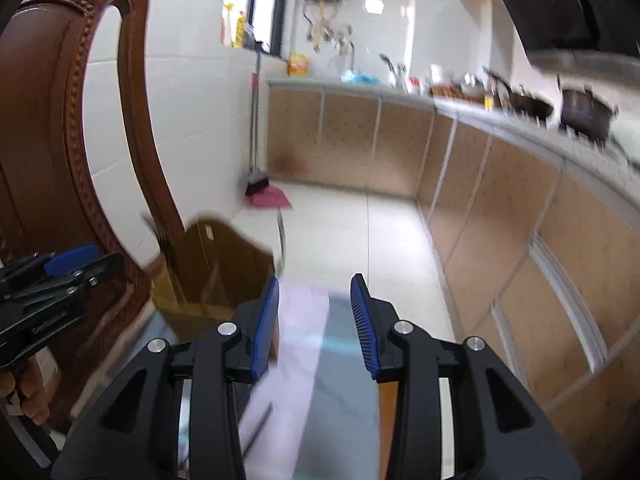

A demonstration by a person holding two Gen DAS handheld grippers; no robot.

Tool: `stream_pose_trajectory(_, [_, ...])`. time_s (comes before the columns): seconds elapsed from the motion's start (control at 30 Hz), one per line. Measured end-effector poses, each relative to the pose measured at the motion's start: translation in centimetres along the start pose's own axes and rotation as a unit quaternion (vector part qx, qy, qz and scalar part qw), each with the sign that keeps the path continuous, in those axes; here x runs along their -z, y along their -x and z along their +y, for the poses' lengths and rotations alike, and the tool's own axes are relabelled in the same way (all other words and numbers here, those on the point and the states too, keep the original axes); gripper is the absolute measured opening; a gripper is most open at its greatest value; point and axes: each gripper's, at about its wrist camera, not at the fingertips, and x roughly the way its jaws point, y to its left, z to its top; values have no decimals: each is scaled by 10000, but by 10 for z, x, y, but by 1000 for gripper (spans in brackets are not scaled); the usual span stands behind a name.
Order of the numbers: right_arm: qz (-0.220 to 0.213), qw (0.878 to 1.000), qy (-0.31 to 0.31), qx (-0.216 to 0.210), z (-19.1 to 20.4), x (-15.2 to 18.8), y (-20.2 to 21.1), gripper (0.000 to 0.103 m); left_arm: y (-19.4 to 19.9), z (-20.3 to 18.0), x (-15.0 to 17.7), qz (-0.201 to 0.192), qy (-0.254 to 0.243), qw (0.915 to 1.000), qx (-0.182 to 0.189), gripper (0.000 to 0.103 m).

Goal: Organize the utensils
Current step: 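Lift the fork with the left gripper into the wooden holder while the right gripper drops its fork in, then grasp the white plastic spoon with the left gripper while the right gripper grasps a black chopstick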

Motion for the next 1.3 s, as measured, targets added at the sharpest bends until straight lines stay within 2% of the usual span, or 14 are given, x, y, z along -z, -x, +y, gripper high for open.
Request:
stream_pose_trajectory(0.1, [746,9968,-276,-70,-4,33,-32,37,-19,0,35,516,-162,9985,-71,40])
stream_pose_trajectory(0.2, [1570,9853,-547,-390,7,66,-73,36,-44,-1,64,1247,-230,9919,29,38])
stream_pose_trajectory(0.3, [1937,9789,-476,-435,26,84,-97,36,-56,0,85,1621,-314,9862,151,38])
stream_pose_trajectory(0.53, [2295,9726,-274,-240,53,98,-126,36,-80,-6,107,2094,-349,9768,294,38])
stream_pose_trajectory(0.63, [2503,9676,-230,-224,56,104,-138,37,-90,-12,114,2215,-389,9740,292,45])
stream_pose_trajectory(0.7, [2600,9652,-199,-199,54,109,-142,36,-99,-10,119,2312,-407,9718,235,45])
stream_pose_trajectory(0.73, [2555,9665,-164,-185,54,111,-141,33,-103,-8,120,2364,-393,9706,204,45])
stream_pose_trajectory(0.77, [2554,9666,-100,-189,54,111,-139,18,-107,-6,122,2429,-359,9692,170,45])
stream_pose_trajectory(0.8, [2582,9657,-107,-253,52,111,-138,11,-110,-4,123,2472,-330,9683,147,45])
stream_pose_trajectory(1.2, [2505,9678,218,-102,39,116,-114,11,-124,8,127,2712,-136,9624,119,45])
stream_pose_trajectory(1.3, [2502,9677,288,-82,41,117,-112,11,-129,6,125,2681,-116,9633,86,44])
